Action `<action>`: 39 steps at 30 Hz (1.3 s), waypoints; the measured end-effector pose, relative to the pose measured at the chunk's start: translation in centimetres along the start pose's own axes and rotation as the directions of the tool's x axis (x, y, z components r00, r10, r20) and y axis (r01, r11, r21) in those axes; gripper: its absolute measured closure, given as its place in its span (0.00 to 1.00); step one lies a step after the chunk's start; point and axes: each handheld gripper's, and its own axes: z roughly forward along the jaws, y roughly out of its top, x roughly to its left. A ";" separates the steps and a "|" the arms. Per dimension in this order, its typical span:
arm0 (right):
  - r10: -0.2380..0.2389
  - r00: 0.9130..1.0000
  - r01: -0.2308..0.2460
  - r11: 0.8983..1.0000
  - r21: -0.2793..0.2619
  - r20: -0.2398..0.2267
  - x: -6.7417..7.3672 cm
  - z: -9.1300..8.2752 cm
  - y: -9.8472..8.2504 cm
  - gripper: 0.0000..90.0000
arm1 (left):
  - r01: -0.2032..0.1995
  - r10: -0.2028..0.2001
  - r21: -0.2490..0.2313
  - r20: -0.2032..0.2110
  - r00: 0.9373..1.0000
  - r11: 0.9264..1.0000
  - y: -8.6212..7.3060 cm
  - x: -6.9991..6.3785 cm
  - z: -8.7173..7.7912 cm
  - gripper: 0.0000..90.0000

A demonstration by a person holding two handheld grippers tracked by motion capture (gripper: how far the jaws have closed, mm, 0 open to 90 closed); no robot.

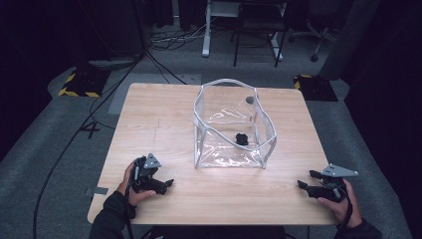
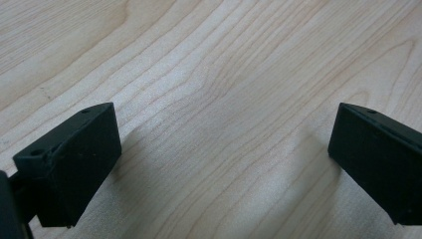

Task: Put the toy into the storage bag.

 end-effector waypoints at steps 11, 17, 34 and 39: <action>0.073 0.994 -0.073 0.997 -0.004 0.078 -1.1 -0.6 -0.7 0.24 | 0.001 -0.001 0.000 -0.001 1.000 1.000 0.0 0.0 0.0 0.01; 0.094 0.991 -0.094 0.996 -0.005 0.097 -1.1 -0.5 -0.7 0.24 | 0.004 -0.004 0.000 -0.002 1.000 1.000 0.0 0.0 0.0 0.01; 0.103 0.988 -0.103 0.995 -0.006 0.112 -1.1 -0.4 -0.6 0.24 | 0.017 -0.017 0.003 -0.002 1.000 1.000 -0.1 -0.1 0.0 0.01; 0.104 0.988 -0.104 0.995 -0.008 0.114 -1.2 -0.4 -0.6 0.25 | 0.011 -0.011 0.006 -0.005 1.000 1.000 0.1 0.0 0.0 0.00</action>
